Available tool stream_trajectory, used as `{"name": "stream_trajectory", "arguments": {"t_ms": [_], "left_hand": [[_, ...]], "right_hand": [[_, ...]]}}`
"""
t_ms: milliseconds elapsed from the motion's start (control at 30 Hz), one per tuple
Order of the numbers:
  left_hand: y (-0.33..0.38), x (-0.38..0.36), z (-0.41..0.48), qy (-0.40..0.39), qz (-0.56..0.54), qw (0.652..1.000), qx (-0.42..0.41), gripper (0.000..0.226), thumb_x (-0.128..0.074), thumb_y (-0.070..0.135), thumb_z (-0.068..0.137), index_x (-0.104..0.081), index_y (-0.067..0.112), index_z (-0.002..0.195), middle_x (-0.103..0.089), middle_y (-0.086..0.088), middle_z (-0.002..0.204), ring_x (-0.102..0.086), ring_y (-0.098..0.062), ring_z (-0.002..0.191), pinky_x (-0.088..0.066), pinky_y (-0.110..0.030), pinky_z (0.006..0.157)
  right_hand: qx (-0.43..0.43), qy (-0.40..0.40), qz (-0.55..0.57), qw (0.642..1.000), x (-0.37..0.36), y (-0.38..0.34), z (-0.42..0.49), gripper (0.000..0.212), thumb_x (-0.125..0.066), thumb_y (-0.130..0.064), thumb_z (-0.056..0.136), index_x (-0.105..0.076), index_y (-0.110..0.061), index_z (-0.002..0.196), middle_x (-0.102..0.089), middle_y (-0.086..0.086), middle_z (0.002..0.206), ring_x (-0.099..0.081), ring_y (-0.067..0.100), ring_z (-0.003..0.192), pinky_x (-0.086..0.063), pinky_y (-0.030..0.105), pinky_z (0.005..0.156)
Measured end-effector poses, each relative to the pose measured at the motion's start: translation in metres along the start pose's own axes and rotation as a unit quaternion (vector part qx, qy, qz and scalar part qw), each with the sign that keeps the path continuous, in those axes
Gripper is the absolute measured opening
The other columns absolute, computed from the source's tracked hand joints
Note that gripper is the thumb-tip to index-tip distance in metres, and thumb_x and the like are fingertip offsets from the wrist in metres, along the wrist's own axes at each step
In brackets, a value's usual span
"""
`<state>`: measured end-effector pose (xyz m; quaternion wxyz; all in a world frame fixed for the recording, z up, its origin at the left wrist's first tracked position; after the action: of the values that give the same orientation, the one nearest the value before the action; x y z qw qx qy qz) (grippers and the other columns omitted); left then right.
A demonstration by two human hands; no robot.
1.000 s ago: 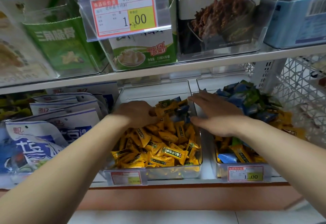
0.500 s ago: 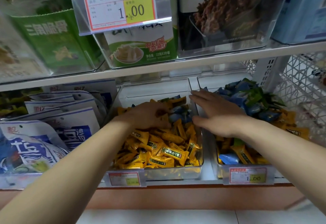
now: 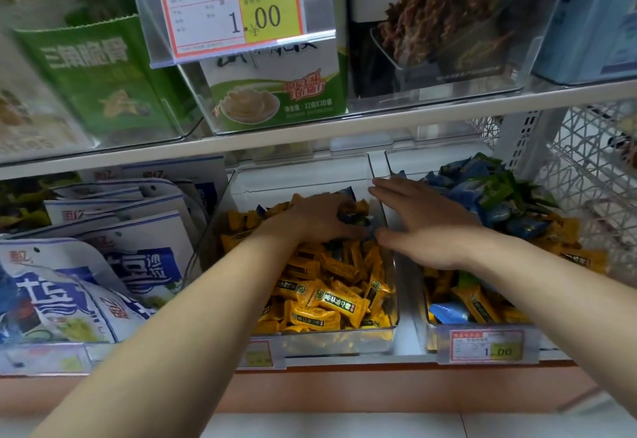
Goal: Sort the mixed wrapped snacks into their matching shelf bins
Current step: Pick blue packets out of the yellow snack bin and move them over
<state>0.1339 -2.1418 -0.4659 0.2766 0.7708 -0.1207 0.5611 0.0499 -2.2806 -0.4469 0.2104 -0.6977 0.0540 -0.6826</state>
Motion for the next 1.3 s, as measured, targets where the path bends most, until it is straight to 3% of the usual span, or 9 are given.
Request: {"name": "stream_trajectory", "arguments": {"t_ms": [100,233,433,567,767,933,1033,1167,1300], "left_hand": [[0.006,-0.011,0.017,-0.013,0.077,0.997,0.02,0.061,-0.053,0.067,0.087,-0.052,0.031,0.135,-0.058,-0.003,0.133,-0.056,-0.021,0.11,-0.045,-0.035,0.084],[0.014,-0.027,0.022,-0.08,0.144,0.986,0.005,0.068,-0.061,0.055,0.089,-0.037,0.03,0.148,-0.044,-0.009,0.146,-0.043,-0.031,0.132,-0.043,-0.045,0.102],[-0.005,-0.017,0.012,0.042,-0.018,0.998,-0.045,0.019,-0.075,0.042,0.082,-0.06,0.04,0.092,-0.06,0.006,0.106,-0.057,-0.019,0.103,-0.045,-0.031,0.077],[-0.015,0.004,0.004,0.138,-0.083,0.987,-0.03,0.019,-0.079,0.043,0.078,-0.06,0.037,0.082,-0.062,0.007,0.095,-0.058,-0.015,0.092,-0.039,-0.028,0.067],[-0.021,0.049,-0.03,0.31,-0.284,0.907,-0.018,0.01,-0.078,0.029,0.082,-0.069,0.027,0.08,-0.068,0.015,0.085,-0.061,0.001,0.084,-0.044,-0.015,0.07],[-0.013,0.054,-0.059,0.302,-0.417,0.857,-0.01,0.006,-0.076,0.029,0.083,-0.072,0.026,0.084,-0.072,0.016,0.086,-0.065,0.001,0.083,-0.048,-0.011,0.069],[-0.001,0.04,-0.072,0.268,-0.522,0.809,0.018,0.002,-0.076,0.029,0.084,-0.075,0.028,0.082,-0.075,0.005,0.09,-0.07,-0.015,0.088,-0.055,-0.026,0.075],[0.02,0.021,-0.083,0.18,-0.637,0.749,0.004,0.031,-0.075,0.042,0.074,-0.074,0.02,0.097,-0.074,-0.008,0.098,-0.071,-0.024,0.088,-0.059,-0.038,0.072],[0.019,0.01,-0.086,0.141,-0.689,0.71,0.037,0.039,-0.07,0.04,0.081,-0.067,0.016,0.111,-0.072,-0.012,0.11,-0.071,-0.03,0.091,-0.053,-0.027,0.054]], "right_hand": [[-0.002,0.002,0.005,1.0,-0.001,0.0,0.0,0.077,-0.046,-0.058,0.09,-0.011,-0.037,0.156,-0.001,-0.02,0.162,0.002,0.008,0.149,-0.011,0.036,0.119],[-0.005,0.0,0.009,1.0,0.0,-0.001,0.0,0.077,-0.048,-0.056,0.09,-0.013,-0.036,0.156,-0.003,-0.019,0.162,0.002,0.009,0.15,-0.015,0.041,0.121],[-0.004,-0.002,0.017,1.0,0.0,0.0,-0.001,0.077,-0.047,-0.056,0.09,-0.012,-0.037,0.155,-0.002,-0.019,0.162,0.004,0.01,0.15,-0.014,0.041,0.121],[-0.002,-0.001,0.018,1.0,0.0,0.0,-0.001,0.076,-0.047,-0.057,0.09,-0.013,-0.038,0.155,-0.002,-0.022,0.162,0.003,0.009,0.15,-0.014,0.039,0.12],[0.007,0.001,0.014,1.0,0.003,-0.002,0.0,0.078,-0.051,-0.06,0.088,-0.017,-0.036,0.155,-0.008,-0.017,0.163,-0.002,0.011,0.15,-0.016,0.038,0.12],[0.022,0.099,0.016,0.995,0.016,-0.015,-0.003,0.092,-0.058,-0.069,0.079,-0.015,-0.035,0.153,-0.022,-0.008,0.158,-0.022,0.018,0.144,-0.028,0.035,0.112],[0.039,0.153,0.093,0.983,0.022,-0.03,-0.008,0.089,-0.052,-0.075,0.076,-0.014,-0.045,0.15,-0.035,-0.01,0.152,-0.035,0.014,0.135,-0.035,0.032,0.104],[0.1,0.188,0.196,0.957,0.026,-0.049,-0.012,0.053,-0.064,-0.047,0.088,-0.049,-0.04,0.138,-0.059,-0.011,0.123,-0.054,0.003,0.109,-0.036,0.007,0.087],[0.064,0.187,0.219,0.955,0.027,-0.042,-0.011,0.016,-0.064,-0.034,0.091,-0.065,-0.039,0.106,-0.066,-0.021,0.09,-0.059,-0.01,0.079,-0.038,0.004,0.064]]}}
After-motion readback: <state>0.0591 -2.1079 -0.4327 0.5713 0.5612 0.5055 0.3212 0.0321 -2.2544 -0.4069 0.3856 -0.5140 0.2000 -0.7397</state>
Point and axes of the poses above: each hand's wrist, its own z-axis towards the middle knuckle, its own x-axis out of the back of the hand, y = z × x, the point moved 6 cm from there along z, towards the middle knuckle
